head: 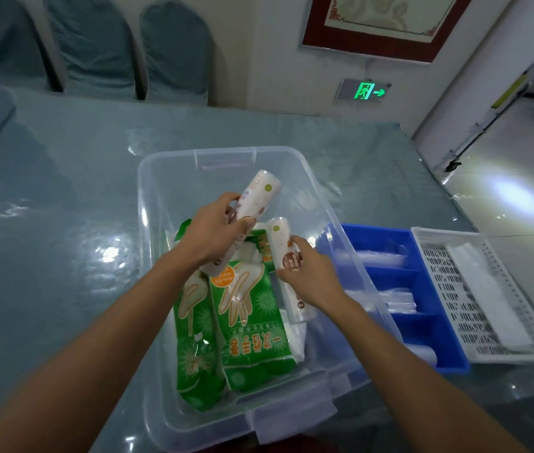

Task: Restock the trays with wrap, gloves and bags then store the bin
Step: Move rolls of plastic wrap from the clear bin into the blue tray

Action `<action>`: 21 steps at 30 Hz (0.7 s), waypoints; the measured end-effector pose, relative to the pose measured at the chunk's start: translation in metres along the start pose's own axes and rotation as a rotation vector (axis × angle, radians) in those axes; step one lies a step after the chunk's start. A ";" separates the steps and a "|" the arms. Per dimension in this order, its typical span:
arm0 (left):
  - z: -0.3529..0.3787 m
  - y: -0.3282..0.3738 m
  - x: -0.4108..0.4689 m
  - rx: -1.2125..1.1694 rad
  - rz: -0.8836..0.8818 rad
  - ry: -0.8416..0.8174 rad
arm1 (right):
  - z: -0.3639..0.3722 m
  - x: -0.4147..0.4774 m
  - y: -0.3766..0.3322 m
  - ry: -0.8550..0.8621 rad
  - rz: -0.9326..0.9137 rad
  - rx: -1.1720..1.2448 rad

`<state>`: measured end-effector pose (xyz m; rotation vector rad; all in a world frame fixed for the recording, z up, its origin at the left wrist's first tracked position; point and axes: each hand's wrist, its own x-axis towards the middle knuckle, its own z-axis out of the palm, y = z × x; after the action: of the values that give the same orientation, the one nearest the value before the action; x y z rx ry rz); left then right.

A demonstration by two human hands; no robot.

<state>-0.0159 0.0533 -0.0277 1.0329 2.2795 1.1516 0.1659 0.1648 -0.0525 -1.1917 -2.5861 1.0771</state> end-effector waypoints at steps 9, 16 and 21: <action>-0.004 0.054 0.012 -0.114 0.055 0.072 | -0.080 -0.017 -0.032 0.287 -0.115 0.285; 0.026 0.132 0.008 -0.138 0.162 0.074 | -0.156 -0.040 -0.007 0.444 -0.166 0.322; 0.080 0.186 -0.008 -0.097 0.236 -0.009 | -0.201 -0.074 0.053 0.499 -0.123 0.306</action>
<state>0.1201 0.1628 0.0758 1.2912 2.1143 1.3317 0.3222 0.2488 0.0780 -1.0478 -2.0072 0.9561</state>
